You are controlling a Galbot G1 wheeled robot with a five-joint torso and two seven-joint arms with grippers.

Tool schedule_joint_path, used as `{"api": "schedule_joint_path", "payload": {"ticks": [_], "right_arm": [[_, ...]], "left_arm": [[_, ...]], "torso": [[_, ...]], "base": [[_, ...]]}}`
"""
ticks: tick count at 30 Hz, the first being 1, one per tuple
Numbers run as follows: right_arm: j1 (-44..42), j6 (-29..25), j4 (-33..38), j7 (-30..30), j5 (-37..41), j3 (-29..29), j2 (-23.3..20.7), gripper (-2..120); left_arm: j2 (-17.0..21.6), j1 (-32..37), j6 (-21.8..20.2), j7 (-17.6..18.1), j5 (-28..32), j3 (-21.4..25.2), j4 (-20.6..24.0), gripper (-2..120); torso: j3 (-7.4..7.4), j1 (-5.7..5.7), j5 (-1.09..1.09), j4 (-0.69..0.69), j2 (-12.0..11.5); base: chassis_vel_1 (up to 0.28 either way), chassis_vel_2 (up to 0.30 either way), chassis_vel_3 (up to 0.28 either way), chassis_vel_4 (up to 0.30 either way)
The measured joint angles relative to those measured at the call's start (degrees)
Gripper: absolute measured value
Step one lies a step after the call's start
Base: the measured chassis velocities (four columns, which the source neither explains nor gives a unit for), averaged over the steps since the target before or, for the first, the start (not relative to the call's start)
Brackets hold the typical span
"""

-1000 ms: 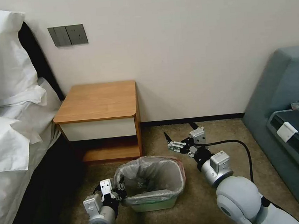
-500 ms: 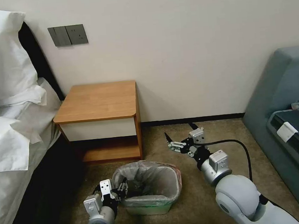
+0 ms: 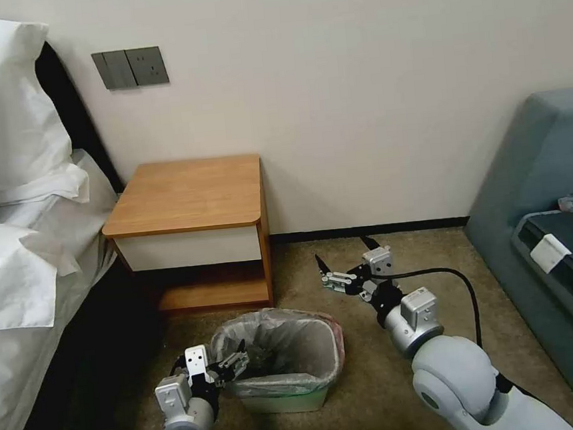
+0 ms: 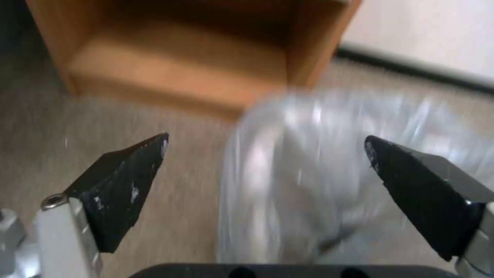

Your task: Pick up the garbage bag from the table and place it over the trash can.

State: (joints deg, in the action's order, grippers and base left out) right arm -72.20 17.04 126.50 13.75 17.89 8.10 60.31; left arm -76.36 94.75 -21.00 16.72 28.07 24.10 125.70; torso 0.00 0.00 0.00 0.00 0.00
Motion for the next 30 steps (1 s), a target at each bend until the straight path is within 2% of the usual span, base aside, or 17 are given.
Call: {"api": "schedule_joint_path", "payload": {"ticks": [2,3,5,6,10,11,14,17,21,25,27,30], "right_arm": [[-2.4,-1.8,-0.3,-0.6,-0.3,1.7,0.3,100],[-2.4,-1.8,-0.3,-0.6,-0.3,1.7,0.3,100],[-6.3,-4.9,-1.3,-1.1,-1.9,3.9,1.0,100],[-6.3,-4.9,-1.3,-1.1,-1.9,3.9,1.0,100],[-14.8,-13.1,-2.3,-2.1,-6.8,8.3,4.7,100],[-14.8,-13.1,-2.3,-2.1,-6.8,8.3,4.7,100],[-22.0,-20.9,-3.5,-2.1,-12.9,12.0,8.3,100],[-25.7,-23.9,-4.1,-2.2,-15.6,15.3,10.7,100],[-29.3,-26.5,-4.3,-2.7,-17.4,19.0,14.0,100],[-30.2,-27.3,-4.4,-2.8,-18.1,20.0,14.9,100],[-33.8,-29.8,-4.1,-1.6,-19.9,22.7,16.2,100],[-36.5,-31.2,-2.6,-2.0,-19.8,24.1,16.8,100]], "left_arm": [[-0.2,0.9,7.1,-1.2,-0.7,1.2,0.0,100],[-0.2,0.9,7.1,-1.2,-0.7,1.2,0.0,100],[-0.6,2.5,13.6,-2.2,-3.4,3.2,-0.1,100],[-0.6,2.5,13.6,-2.2,-3.4,3.2,-0.1,100],[-1.7,5.7,25.5,-5.1,-10.9,4.9,0.6,100],[-1.7,5.7,25.5,-5.1,-10.9,4.9,0.6,100],[-3.7,8.1,32.8,-9.3,-18.0,5.8,1.4,100],[-4.8,9.5,34.8,-11.3,-20.0,7.6,2.1,100],[-6.1,10.8,35.1,-12.3,-20.4,10.8,3.1,100],[-6.9,11.2,35.1,-12.5,-20.4,11.3,3.3,100],[-9.5,14.3,36.4,-12.8,-19.8,11.1,4.6,100],[-10.6,17.5,37.9,-13.3,-19.9,10.9,6.0,100]], "torso": [[0.0,0.0,0.01,0.0,0.0],[0.0,0.0,0.01,0.0,0.0],[0.0,0.0,-0.02,0.0,0.0],[0.0,0.0,-0.02,0.0,0.0],[0.0,0.0,-0.01,-0.01,0.0],[0.0,0.0,-0.01,-0.01,0.0],[0.0,0.0,0.0,-0.01,0.0],[0.0,0.0,0.01,-0.02,0.0],[0.01,0.0,0.0,-0.02,0.0],[0.0,0.0,0.0,0.0,0.0],[0.0,0.0,-0.01,0.0,0.0],[0.01,0.0,0.0,0.0,0.0]], "base": [[0.0,0.0,0.0,0.0],[0.0,0.0,0.0,0.0],[0.0,0.0,0.0,0.0],[0.0,0.0,0.0,0.0],[0.0,0.0,0.0,0.0],[0.0,0.0,0.0,0.0],[0.0,0.0,0.0,0.0],[0.0,0.0,0.0,0.0],[0.0,0.0,0.0,0.0],[0.0,0.0,0.0,0.0],[0.0,0.0,0.0,0.0],[0.0,0.0,0.0,0.0]]}}
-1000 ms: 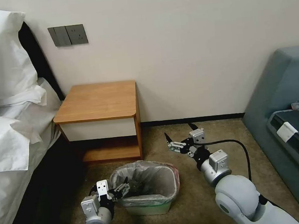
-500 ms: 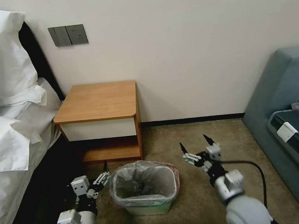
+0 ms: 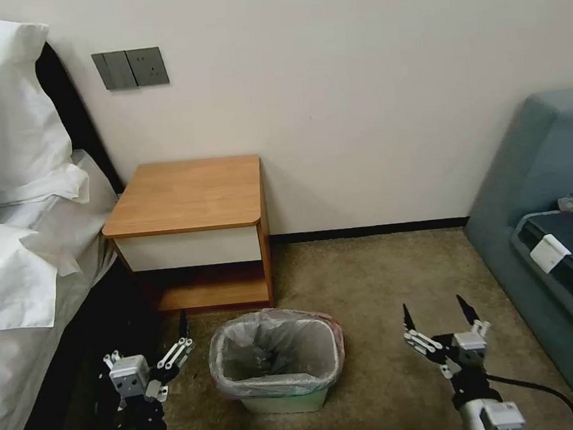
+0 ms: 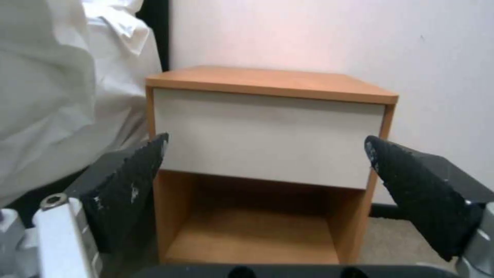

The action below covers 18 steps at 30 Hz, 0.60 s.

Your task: Pick up the garbage bag from the table and place it over the trash can.

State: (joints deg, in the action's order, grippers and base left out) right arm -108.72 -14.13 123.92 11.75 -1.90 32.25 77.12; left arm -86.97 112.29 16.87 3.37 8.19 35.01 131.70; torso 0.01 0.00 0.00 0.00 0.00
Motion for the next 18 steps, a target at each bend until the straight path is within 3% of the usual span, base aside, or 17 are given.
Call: {"api": "schedule_joint_path", "payload": {"ticks": [6,18], "right_arm": [[-3.6,-2.1,2.9,-1.4,0.6,1.1,2.2,100],[-3.2,-1.3,3.3,-1.8,0.8,1.0,2.9,100]], "left_arm": [[-0.5,6.0,0.6,-2.1,1.1,-0.6,2.4,100],[-0.2,6.3,-1.3,-2.8,2.3,-1.0,3.1,100]], "torso": [[0.0,0.0,0.0,0.0,0.0],[-0.01,0.0,0.0,0.0,0.0]], "base": [[0.0,0.0,0.0,0.0],[0.0,0.0,0.0,0.0]]}}
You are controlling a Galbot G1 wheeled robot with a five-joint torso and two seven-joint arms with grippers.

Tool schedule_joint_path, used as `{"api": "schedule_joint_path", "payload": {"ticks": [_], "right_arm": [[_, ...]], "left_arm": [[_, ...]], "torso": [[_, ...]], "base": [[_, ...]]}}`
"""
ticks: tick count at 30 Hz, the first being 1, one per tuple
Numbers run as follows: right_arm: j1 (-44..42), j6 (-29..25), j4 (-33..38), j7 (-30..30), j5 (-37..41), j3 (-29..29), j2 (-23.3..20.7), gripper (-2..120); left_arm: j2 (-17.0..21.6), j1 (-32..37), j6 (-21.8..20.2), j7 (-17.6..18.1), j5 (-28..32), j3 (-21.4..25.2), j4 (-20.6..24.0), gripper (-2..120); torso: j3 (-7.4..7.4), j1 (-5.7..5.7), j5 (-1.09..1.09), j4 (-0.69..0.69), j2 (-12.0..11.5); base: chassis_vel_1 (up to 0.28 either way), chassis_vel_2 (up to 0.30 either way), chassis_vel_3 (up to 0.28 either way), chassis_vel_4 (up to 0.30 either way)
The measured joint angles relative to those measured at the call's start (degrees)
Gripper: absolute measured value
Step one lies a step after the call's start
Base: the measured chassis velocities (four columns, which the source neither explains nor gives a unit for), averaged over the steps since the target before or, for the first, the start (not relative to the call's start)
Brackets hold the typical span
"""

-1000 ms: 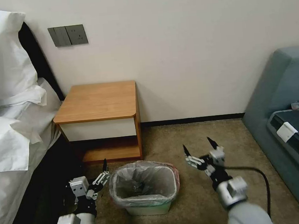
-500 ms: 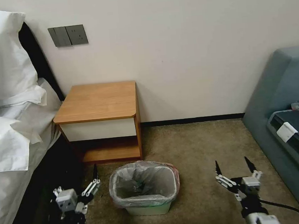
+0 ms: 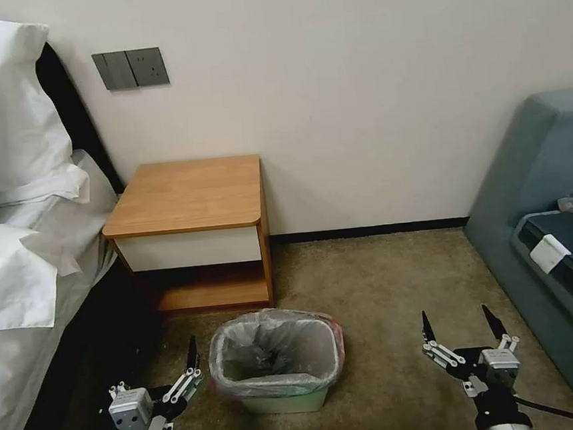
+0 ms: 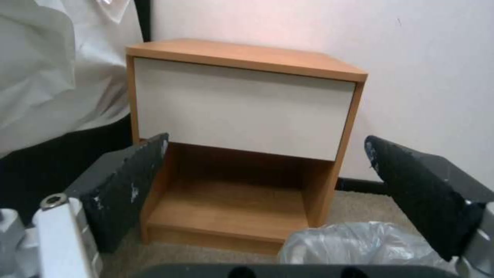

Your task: Pick up the garbage bag from the table and place it over the trash can.

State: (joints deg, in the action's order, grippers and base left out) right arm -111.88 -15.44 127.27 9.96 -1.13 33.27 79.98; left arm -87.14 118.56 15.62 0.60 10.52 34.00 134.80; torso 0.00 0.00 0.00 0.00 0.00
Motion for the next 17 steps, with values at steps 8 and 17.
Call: {"api": "schedule_joint_path", "payload": {"ticks": [8,17], "right_arm": [[0.1,0.1,0.0,0.0,0.1,-0.1,-0.1,100],[0.2,0.2,0.0,0.0,0.1,-0.1,-0.1,100]], "left_arm": [[0.0,-0.1,-0.1,0.0,0.0,0.0,0.0,100],[0.1,-0.2,-0.1,0.1,0.1,0.0,-0.1,100]], "torso": [[0.0,0.0,0.0,0.0,0.0],[0.0,0.0,0.0,0.0,0.0]], "base": [[0.0,0.0,0.0,0.0],[0.0,0.0,0.0,0.0]]}}
